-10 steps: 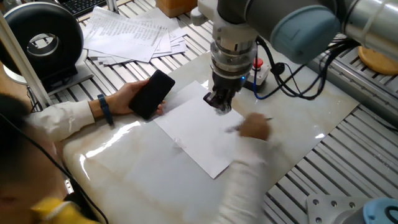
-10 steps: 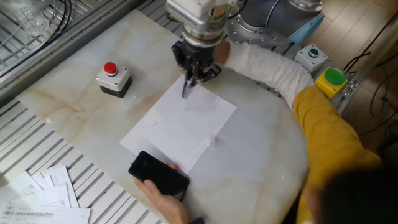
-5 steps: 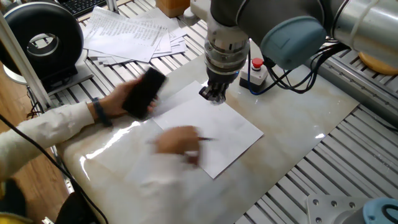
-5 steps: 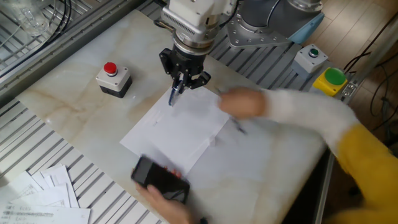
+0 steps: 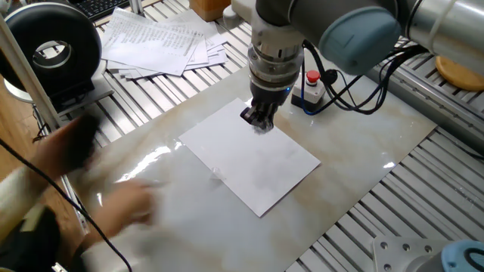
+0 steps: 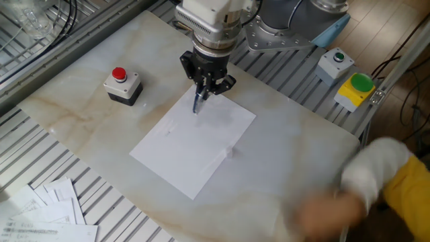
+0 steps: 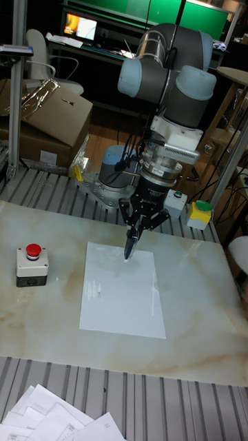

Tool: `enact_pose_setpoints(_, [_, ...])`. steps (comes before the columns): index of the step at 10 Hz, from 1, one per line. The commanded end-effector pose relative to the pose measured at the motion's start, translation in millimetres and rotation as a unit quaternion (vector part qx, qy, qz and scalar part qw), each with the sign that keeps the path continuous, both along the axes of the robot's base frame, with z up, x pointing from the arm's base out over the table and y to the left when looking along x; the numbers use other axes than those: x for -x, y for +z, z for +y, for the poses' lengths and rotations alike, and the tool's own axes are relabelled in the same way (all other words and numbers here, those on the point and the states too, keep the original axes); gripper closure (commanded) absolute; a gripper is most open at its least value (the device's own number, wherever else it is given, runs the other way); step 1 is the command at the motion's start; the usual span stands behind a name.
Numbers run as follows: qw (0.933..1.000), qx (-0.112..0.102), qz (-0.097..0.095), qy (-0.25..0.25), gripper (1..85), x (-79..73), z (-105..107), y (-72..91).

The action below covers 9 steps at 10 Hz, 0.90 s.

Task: Use the correction tape on paper

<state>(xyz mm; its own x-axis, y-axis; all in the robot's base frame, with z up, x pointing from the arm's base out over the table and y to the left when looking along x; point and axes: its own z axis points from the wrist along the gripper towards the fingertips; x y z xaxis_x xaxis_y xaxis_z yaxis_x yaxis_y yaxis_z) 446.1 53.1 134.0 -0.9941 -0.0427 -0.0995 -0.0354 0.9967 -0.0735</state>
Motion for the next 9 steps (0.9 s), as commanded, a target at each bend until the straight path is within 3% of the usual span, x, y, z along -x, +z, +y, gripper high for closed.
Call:
enact_pose_setpoints(1, [0.9991,-0.028,0.002,-0.031,84.7,1.8,12.6,1.9])
enact_pose_setpoints(8, [0.9997,0.001,0.001,-0.022,84.7,1.4,-1.6,2.6])
enact_pose_setpoints(9, [0.9998,0.006,0.005,-0.02,84.7,-4.2,-8.4,2.0])
